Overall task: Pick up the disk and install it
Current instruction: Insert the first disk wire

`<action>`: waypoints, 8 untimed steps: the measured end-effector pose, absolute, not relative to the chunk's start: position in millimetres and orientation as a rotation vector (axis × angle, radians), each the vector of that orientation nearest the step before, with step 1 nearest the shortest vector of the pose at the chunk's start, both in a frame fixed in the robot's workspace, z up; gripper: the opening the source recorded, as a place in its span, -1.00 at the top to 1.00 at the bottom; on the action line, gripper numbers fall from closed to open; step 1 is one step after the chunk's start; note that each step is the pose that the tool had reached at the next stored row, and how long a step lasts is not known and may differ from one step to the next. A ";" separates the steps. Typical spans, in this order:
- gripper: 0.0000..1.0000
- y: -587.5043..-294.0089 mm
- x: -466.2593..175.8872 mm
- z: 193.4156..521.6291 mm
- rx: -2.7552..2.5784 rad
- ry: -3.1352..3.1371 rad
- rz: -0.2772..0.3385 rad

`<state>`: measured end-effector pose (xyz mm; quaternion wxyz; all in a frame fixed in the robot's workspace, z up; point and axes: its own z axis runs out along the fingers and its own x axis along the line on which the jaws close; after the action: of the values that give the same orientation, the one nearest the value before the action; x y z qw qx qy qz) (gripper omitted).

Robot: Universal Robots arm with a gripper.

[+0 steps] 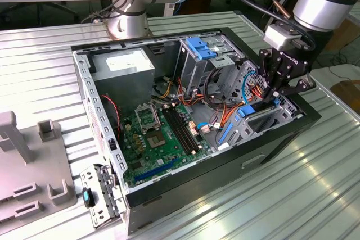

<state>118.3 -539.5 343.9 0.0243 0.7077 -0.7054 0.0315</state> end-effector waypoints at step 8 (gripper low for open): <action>0.67 -539.5 118.3 348.0 2.183 -2.189 0.097</action>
<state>118.3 -539.5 348.0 0.0242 0.7056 -0.7075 0.0313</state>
